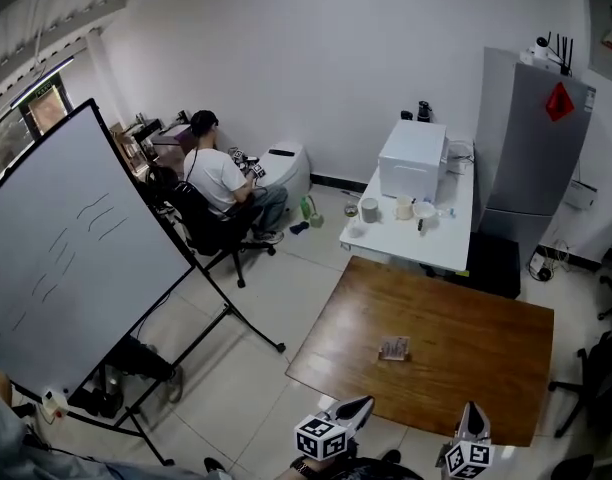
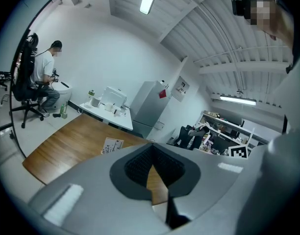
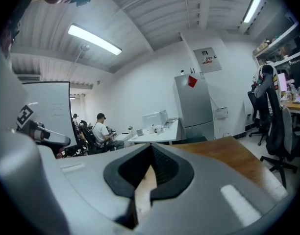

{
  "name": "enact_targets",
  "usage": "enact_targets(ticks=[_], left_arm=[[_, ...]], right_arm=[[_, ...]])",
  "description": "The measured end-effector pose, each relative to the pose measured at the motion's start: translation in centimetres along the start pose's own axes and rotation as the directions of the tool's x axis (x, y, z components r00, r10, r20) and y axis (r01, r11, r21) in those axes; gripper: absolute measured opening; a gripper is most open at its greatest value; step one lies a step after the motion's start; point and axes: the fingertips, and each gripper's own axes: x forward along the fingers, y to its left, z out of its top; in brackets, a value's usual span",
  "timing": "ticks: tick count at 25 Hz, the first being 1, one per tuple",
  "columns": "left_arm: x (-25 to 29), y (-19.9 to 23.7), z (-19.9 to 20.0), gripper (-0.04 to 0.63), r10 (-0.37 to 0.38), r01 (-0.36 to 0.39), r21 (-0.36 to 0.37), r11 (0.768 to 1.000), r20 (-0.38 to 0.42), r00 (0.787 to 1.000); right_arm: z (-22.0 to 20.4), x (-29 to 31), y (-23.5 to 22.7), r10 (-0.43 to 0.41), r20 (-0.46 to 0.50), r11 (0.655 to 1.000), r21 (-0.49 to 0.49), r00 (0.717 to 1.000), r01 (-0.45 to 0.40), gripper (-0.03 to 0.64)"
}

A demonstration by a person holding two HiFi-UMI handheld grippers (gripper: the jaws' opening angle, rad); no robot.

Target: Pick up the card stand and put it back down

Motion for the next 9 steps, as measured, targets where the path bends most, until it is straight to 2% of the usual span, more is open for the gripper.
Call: enact_targets(ticks=[5, 9], left_arm=[[0.13, 0.16, 0.16, -0.008, 0.004, -0.004, 0.007, 1.000, 0.006, 1.000], [-0.09, 0.38, 0.58, -0.008, 0.022, -0.022, 0.006, 1.000, 0.030, 0.999]], right_arm=[[0.80, 0.03, 0.16, 0.029, 0.031, 0.998, 0.055, 0.999, -0.031, -0.009], [0.84, 0.72, 0.49, 0.042, 0.033, 0.999, 0.028, 0.999, -0.043, -0.009]])
